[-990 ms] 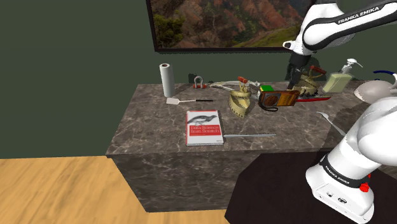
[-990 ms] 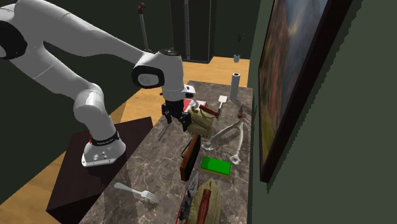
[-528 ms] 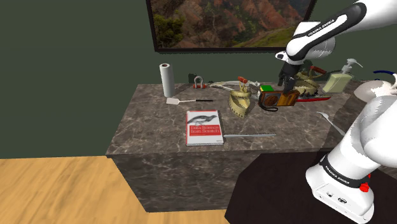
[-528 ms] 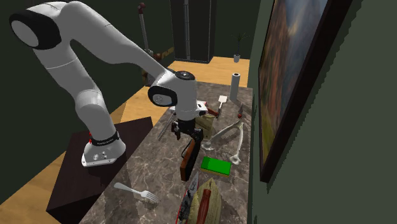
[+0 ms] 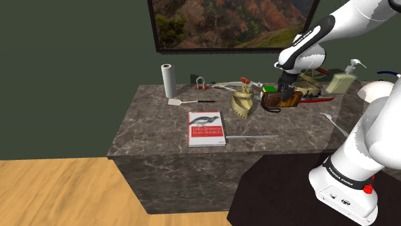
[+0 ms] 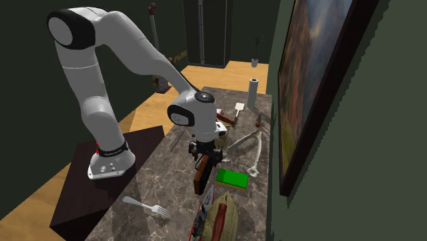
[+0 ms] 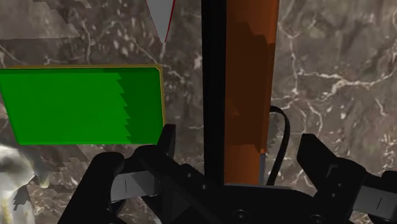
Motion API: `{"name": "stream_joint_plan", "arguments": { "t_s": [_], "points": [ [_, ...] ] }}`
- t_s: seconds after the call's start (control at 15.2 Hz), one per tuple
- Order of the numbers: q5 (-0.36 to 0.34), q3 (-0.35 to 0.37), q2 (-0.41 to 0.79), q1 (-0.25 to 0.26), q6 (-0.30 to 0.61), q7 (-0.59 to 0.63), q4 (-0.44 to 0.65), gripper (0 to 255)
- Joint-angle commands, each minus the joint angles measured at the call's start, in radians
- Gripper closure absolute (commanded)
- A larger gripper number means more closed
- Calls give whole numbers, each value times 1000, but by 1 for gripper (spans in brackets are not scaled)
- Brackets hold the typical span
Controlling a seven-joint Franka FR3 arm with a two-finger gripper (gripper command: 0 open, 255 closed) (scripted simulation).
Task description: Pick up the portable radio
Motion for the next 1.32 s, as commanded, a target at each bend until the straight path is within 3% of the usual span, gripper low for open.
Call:
{"name": "stream_joint_plan", "arguments": {
  "t_s": [0.0,0.07,0.13,0.73,1.25],
  "points": [
    [45,10,35,-5,20,-31,3,0],
    [45,11,34,-6,20,-31,3,0],
    [46,12,36,-5,22,-32,2,255],
    [45,11,34,-5,20,-31,3,255],
    [-119,-16,-99,8,-87,88,21,255]
  ]
}}
